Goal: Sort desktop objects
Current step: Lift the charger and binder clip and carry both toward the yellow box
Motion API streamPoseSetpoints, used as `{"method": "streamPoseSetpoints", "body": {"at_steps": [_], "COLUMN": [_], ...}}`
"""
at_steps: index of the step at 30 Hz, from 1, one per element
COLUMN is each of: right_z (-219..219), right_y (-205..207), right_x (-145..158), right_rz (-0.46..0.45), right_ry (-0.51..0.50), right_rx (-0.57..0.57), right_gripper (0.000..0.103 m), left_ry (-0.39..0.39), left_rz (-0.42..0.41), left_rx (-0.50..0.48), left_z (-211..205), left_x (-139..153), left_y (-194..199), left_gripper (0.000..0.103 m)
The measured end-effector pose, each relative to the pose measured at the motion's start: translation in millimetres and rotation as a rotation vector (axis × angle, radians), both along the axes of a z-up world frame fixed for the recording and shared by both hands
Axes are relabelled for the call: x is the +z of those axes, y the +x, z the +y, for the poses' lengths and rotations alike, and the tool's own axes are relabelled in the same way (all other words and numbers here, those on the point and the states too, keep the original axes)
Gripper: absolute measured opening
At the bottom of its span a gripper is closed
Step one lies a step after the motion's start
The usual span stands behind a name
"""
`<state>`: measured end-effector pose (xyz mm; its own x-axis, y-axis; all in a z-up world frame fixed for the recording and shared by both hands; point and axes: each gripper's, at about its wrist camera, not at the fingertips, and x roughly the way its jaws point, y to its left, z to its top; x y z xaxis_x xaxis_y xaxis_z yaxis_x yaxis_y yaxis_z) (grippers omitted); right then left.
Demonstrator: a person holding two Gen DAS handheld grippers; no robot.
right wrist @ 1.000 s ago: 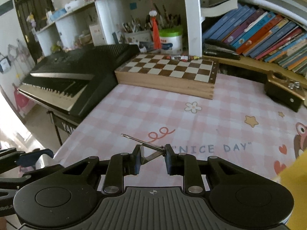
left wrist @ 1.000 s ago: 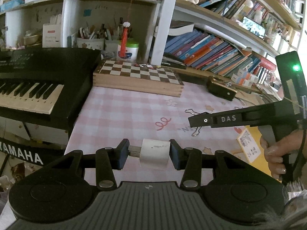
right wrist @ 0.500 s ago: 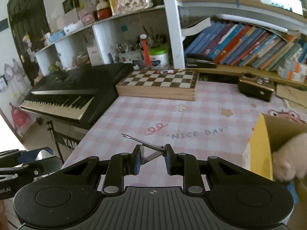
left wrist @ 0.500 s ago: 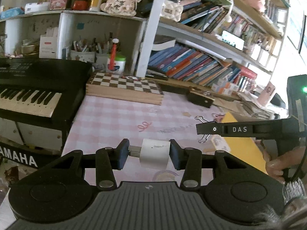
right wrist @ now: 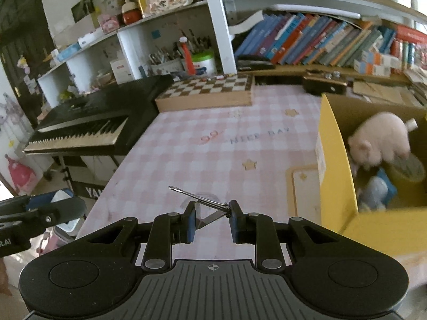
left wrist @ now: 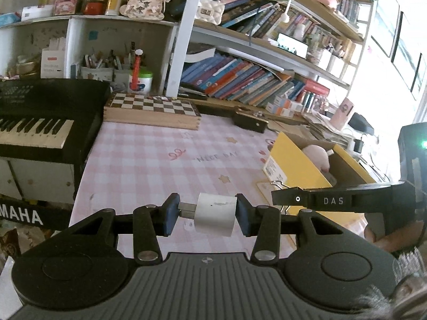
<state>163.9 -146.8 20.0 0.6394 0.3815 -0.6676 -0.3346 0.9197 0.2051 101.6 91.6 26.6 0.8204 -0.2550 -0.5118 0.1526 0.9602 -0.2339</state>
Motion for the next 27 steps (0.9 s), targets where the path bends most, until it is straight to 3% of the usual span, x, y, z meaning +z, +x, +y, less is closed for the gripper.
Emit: {"method": "streamPoseSetpoints", "body": {"at_steps": [16,27], "right_z": [-6,-33], "right_y": [-89,-128], "right_x": [-13,-21], "right_rz": [0.036,0.064], "right_ry": [-0.002,-0.004], "right_rx": [-0.038,-0.145], "right_gripper": [0.024,0.024], "left_ry": [-0.011,0.004], "left_rz": [0.054,0.098], "left_rx": [-0.084,-0.215], "left_z": [-6,-32], "left_x": [-13,-22], "left_y": [-70,-84], "left_gripper": [0.042,0.042]}}
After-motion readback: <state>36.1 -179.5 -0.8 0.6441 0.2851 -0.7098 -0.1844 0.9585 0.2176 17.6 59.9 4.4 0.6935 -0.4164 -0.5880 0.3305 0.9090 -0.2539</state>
